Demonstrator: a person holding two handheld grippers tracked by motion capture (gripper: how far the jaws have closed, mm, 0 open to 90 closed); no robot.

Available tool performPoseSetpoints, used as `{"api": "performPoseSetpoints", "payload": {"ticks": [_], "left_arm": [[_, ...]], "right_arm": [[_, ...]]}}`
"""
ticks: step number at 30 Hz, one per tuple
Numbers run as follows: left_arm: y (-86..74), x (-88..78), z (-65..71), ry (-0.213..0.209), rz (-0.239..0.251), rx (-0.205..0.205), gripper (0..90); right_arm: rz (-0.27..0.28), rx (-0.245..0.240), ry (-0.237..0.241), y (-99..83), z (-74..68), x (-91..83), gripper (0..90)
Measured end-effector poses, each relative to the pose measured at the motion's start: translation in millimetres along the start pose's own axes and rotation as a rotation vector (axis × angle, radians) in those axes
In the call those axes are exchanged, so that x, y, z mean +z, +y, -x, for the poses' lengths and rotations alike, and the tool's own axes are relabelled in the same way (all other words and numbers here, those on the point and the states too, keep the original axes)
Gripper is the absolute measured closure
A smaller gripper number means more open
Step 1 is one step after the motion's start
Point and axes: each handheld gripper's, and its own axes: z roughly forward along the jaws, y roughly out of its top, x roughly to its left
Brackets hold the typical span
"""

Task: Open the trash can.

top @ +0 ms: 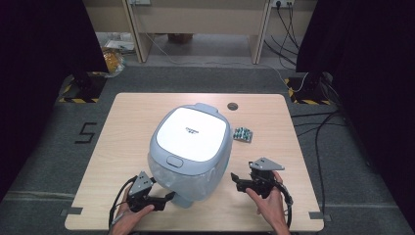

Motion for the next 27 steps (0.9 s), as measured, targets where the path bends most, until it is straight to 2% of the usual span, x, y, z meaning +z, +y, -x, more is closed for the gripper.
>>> {"api": "performPoseSetpoints", "payload": {"ticks": [4, 5, 6, 7, 9, 11, 15, 19, 27], "left_arm": [[0.8, 3.8, 5.9, 0.009, 0.01, 0.016, 19.6], [0.3, 5.5, 6.6, 0.025, -0.001, 0.027, 20.2], [0.3, 5.5, 6.6, 0.025, -0.001, 0.027, 20.8], [-0.1, 5.8, 5.6, 0.024, 0.006, 0.012, 21.5], [-0.2, 6.0, 5.7, 0.025, 0.007, 0.011, 21.5], [0.0, 6.8, 6.0, 0.041, 0.008, 0.021, 22.9], [1.3, 10.3, 6.0, 0.053, 0.014, 0.029, 24.7], [3.5, 14.0, 4.3, 0.062, 0.019, 0.022, 26.4], [9.0, 20.9, 2.5, 0.088, 0.025, 0.02, 27.5]], "right_arm": [[-0.002, -0.019, 0.015, 5.4, -10.0, 6.7, 20.2], [0.001, -0.016, 0.023, 6.8, -11.9, 8.1, 20.5], [0.001, -0.016, 0.023, 6.8, -11.9, 8.1, 20.5], [0.01, -0.005, 0.045, 9.7, -15.2, 11.1, 21.1], [0.016, 0.006, 0.062, 13.1, -19.1, 14.4, 21.1], [0.012, -0.017, 0.025, 16.6, -20.0, 15.7, 20.1], [0.017, -0.006, -0.001, 21.2, -16.5, 20.8, 22.7], [0.013, -0.011, 0.011, 28.1, -7.1, 28.5, 23.8], [0.009, -0.061, 0.006, 44.9, 6.0, 46.3, 28.7]]}}
